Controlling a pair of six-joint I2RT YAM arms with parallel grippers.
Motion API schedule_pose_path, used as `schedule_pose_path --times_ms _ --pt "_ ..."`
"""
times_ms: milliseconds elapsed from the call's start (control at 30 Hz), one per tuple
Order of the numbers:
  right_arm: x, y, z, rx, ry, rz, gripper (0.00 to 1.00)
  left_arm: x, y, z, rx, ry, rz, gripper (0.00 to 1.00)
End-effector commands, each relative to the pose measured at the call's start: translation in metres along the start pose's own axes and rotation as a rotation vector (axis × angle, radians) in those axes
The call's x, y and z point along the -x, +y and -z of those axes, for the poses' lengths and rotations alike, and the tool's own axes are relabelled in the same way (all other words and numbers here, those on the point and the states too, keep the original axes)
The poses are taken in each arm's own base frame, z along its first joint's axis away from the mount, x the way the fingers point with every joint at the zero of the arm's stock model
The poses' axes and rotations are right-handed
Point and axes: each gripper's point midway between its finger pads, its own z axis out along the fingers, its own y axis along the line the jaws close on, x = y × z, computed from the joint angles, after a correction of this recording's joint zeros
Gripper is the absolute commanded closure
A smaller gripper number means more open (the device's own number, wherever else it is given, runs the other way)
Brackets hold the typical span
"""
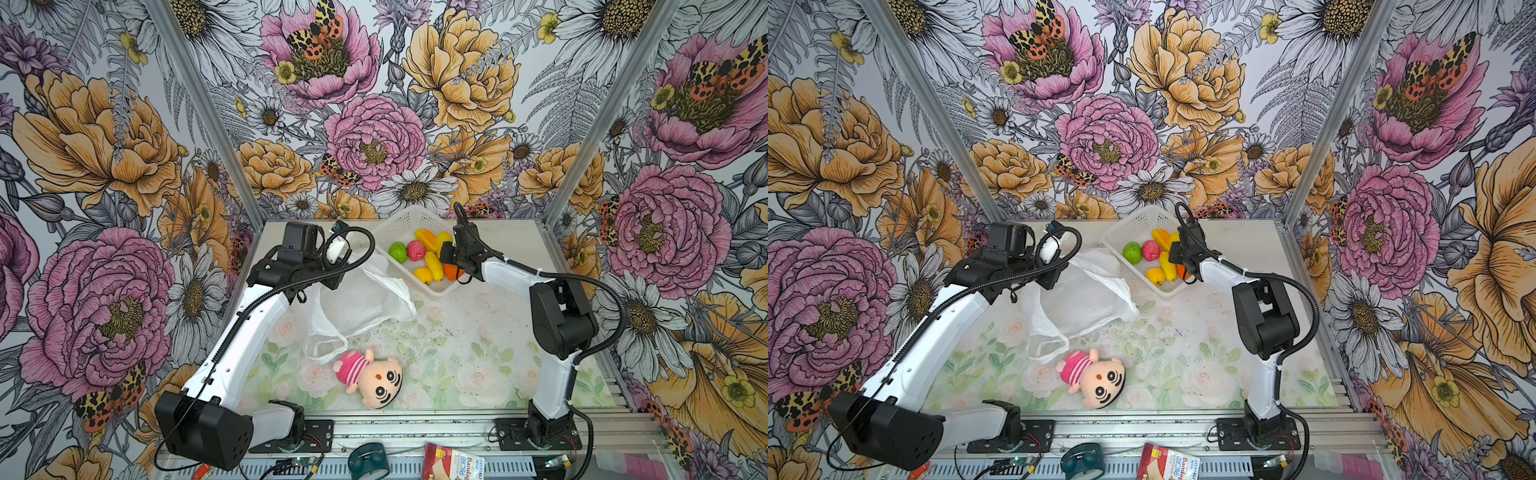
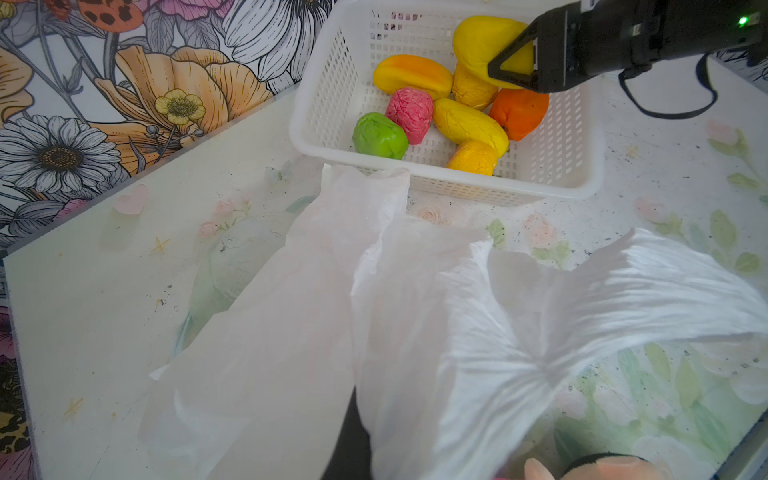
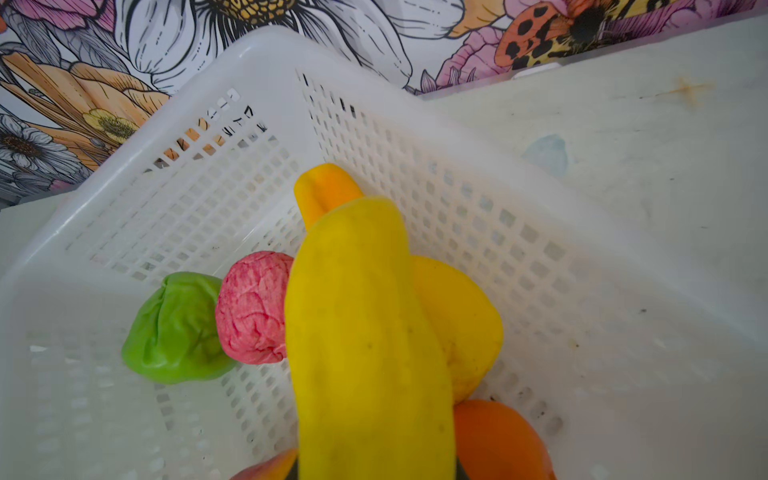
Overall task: Untie the knot of the plastic bag and take out the fruit
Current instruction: 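Lower the yellow fruit into the basket and open the right gripper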
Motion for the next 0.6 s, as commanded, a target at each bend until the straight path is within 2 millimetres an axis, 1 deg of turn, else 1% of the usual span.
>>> schedule_pose_path --times_ms 0,167,267,300,433,567 --pt "-0.001 0.000 -0.009 0.001 0.032 0.004 0.77 0.001 0.003 -0.002 -0.003 -0.002 0.018 1.00" --pt "-0.006 -0.001 -0.020 0.001 0.060 0.005 0.74 0.001 0.003 -0.002 -0.002 -0.003 0.018 1.00" --pt "-0.007 -0.001 -0.024 0.001 0.068 0.004 0.69 0.001 0.003 -0.002 -0.003 -0.003 0.018 1.00" --pt "-0.007 -0.001 -0.025 0.002 0.070 0.003 0.65 0.001 0.003 -0.002 -0.002 -0.002 0.018 1.00" --pt "-0.008 0.000 -0.025 0.008 0.072 0.004 0.45 0.001 0.003 -0.002 -0.002 -0.003 0.018 1.00" --pt "-0.005 0.002 -0.020 0.021 0.068 0.007 0.35 0.001 0.004 -0.002 -0.001 -0.002 0.020 1.00"
